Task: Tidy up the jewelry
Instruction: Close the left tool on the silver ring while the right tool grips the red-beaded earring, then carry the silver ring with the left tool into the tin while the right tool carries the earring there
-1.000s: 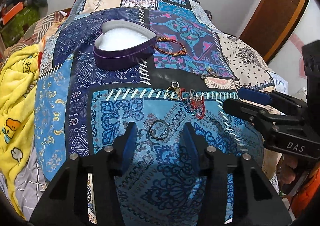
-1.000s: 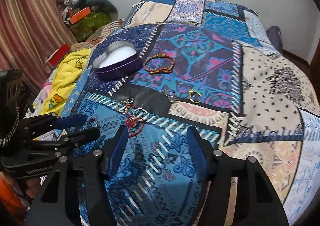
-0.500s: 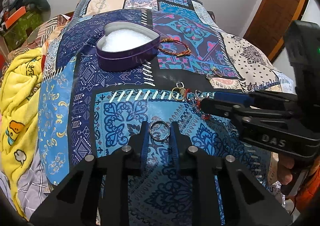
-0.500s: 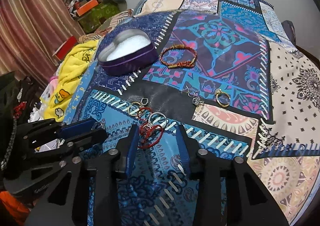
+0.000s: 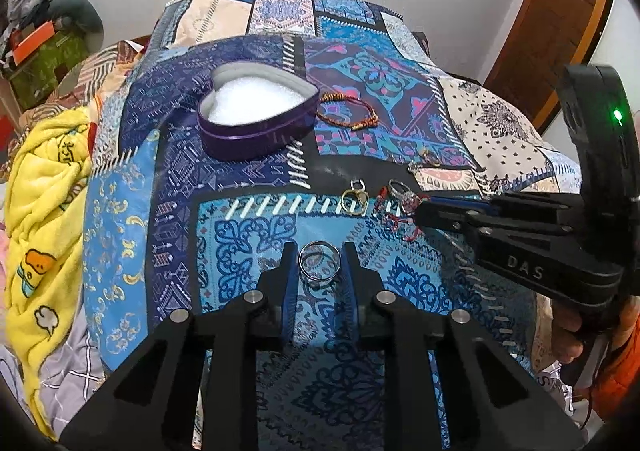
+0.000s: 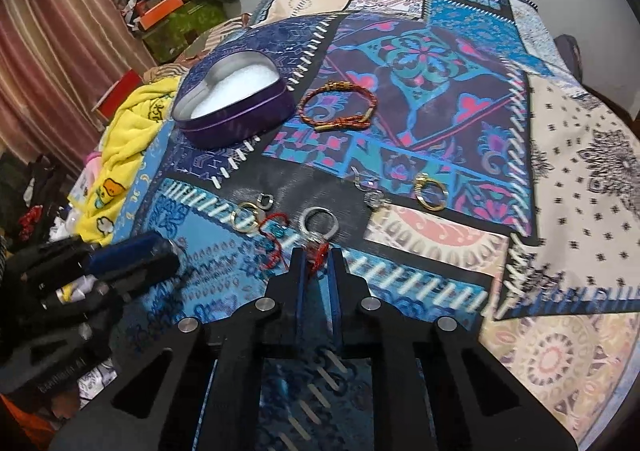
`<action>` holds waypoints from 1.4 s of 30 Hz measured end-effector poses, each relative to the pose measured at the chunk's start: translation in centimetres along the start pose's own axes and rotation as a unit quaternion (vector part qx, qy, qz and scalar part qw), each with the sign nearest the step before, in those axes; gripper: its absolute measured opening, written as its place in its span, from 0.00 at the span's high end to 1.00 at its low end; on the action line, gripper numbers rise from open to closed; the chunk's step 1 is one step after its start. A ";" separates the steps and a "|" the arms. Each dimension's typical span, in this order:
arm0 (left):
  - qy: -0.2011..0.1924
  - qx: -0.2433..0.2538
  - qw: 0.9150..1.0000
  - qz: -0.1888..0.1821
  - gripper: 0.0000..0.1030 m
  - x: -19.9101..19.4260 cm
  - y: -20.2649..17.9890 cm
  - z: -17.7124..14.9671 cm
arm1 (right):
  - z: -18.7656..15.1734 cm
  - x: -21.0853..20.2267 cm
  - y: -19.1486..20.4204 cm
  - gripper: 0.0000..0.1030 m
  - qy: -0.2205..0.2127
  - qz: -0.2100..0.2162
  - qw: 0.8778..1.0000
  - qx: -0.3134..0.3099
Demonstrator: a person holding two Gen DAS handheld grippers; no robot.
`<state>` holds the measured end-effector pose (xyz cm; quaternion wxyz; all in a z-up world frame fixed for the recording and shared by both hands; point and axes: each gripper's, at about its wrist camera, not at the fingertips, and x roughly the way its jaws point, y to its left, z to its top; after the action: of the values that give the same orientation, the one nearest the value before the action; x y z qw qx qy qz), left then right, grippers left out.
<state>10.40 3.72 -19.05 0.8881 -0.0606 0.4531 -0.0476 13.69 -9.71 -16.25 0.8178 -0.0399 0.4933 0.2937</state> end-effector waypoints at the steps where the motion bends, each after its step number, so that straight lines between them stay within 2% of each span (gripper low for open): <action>1: -0.002 0.001 1.000 0.000 0.80 -0.1 0.0 0.1 | -0.1 -0.3 -0.2 0.90 -0.001 -0.002 1.000 0.003; 3: -0.007 0.003 1.000 0.001 0.80 -0.4 0.1 0.3 | -0.1 -0.8 -0.5 0.83 -0.001 -0.004 1.000 0.005; 5: -0.012 0.004 1.000 0.002 0.80 -0.6 0.1 0.5 | 0.0 -1.4 -0.6 0.66 -0.011 -0.003 1.000 0.007; 7: -0.016 0.005 1.000 0.003 0.80 -0.7 0.0 0.8 | 0.4 -1.8 -0.4 0.63 -0.023 -0.004 1.000 0.006; 10: -0.021 0.006 1.000 0.005 0.80 -0.8 0.0 1.0 | 1.1 -1.5 -0.2 0.63 -0.030 -0.001 1.000 0.006; 15: -0.026 0.005 1.000 0.008 0.80 -0.9 0.3 1.2 | 1.7 0.7 0.3 0.63 -0.007 -0.003 1.000 0.003; 18: -0.026 0.002 1.000 0.010 0.80 -0.9 0.5 1.2 | 1.5 1.9 0.5 0.77 0.009 -0.013 1.000 -0.003; 20: -0.026 0.000 1.000 0.010 0.80 -0.8 0.6 1.1 | 1.5 1.9 0.2 0.88 0.005 -0.022 1.000 -0.004; 21: -0.026 -0.001 1.000 0.011 0.80 -0.8 0.7 1.1 | 1.6 1.8 0.0 0.90 0.005 -0.023 1.000 -0.003; 32: -0.038 -0.003 0.999 0.015 0.80 -1.5 1.0 1.8 | 2.5 -1.0 -0.4 0.90 -0.040 -0.025 0.999 0.007; 42: -0.082 -0.001 0.996 0.026 0.80 -3.2 1.6 4.3 | 4.8 -4.4 1.1 0.90 -0.102 -0.023 0.994 -0.006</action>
<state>12.06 6.06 -14.29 0.9232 -0.0534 0.3801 -0.0187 15.39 -9.02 -9.90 0.8702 -0.0255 0.4045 0.2802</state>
